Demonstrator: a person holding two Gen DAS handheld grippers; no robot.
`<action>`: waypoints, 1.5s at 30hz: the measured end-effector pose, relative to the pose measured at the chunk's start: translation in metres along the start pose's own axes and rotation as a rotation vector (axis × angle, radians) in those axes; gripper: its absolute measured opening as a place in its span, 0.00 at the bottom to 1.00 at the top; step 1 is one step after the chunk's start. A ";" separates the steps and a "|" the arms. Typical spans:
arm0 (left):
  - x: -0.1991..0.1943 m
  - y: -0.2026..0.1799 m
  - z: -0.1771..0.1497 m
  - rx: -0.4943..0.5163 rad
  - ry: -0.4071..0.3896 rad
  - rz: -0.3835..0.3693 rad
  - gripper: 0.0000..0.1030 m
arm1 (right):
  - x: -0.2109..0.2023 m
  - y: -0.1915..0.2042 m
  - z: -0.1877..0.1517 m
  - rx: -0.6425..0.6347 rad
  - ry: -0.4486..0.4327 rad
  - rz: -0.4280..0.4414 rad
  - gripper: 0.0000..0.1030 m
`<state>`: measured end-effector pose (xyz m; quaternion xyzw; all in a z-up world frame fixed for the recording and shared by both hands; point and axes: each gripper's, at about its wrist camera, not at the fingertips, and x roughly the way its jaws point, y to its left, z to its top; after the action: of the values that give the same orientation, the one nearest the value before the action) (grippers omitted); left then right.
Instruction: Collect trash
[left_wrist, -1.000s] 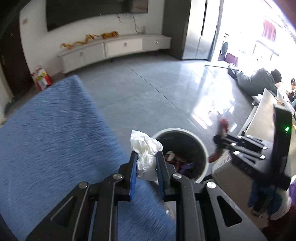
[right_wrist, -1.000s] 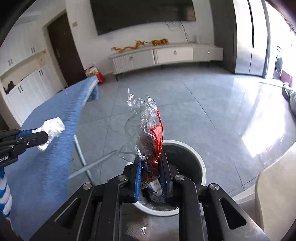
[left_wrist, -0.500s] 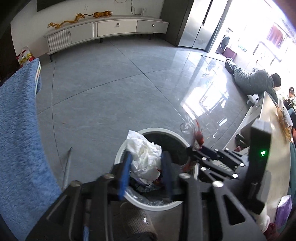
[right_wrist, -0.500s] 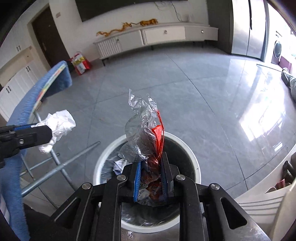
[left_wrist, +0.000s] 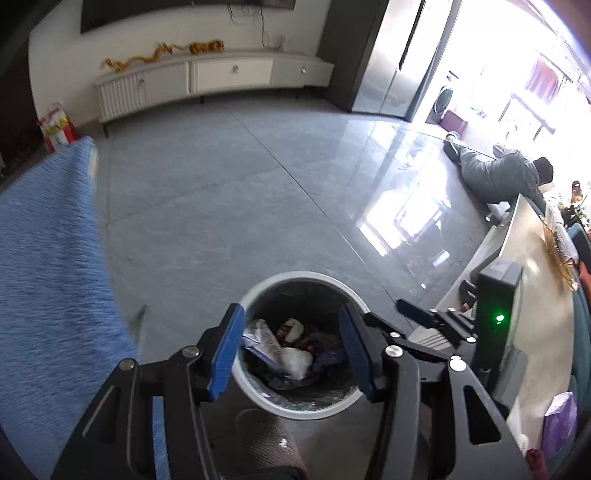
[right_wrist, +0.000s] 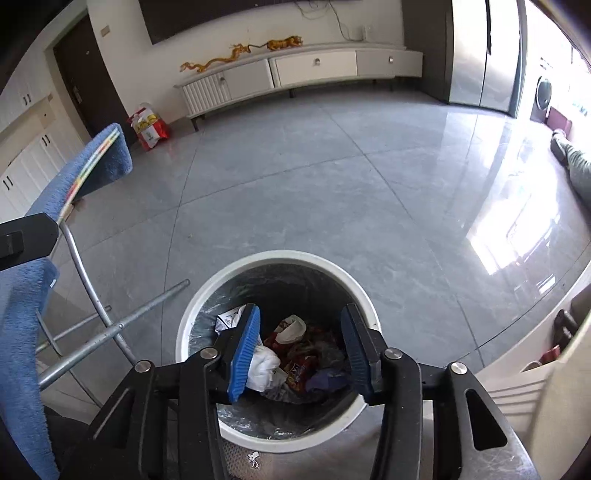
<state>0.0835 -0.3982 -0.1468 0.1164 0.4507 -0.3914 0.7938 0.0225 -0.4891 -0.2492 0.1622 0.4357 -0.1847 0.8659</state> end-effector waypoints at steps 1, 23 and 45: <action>-0.006 0.001 -0.002 0.001 -0.012 0.013 0.50 | -0.008 0.005 0.002 -0.015 -0.013 -0.005 0.50; -0.232 0.102 -0.098 -0.146 -0.430 0.498 0.65 | -0.172 0.204 0.006 -0.269 -0.330 0.138 0.91; -0.309 0.155 -0.170 -0.265 -0.609 0.699 0.90 | -0.239 0.283 -0.032 -0.345 -0.569 0.049 1.00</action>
<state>0.0010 -0.0439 -0.0202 0.0390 0.1776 -0.0565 0.9817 -0.0014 -0.1836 -0.0392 -0.0346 0.1973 -0.1250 0.9717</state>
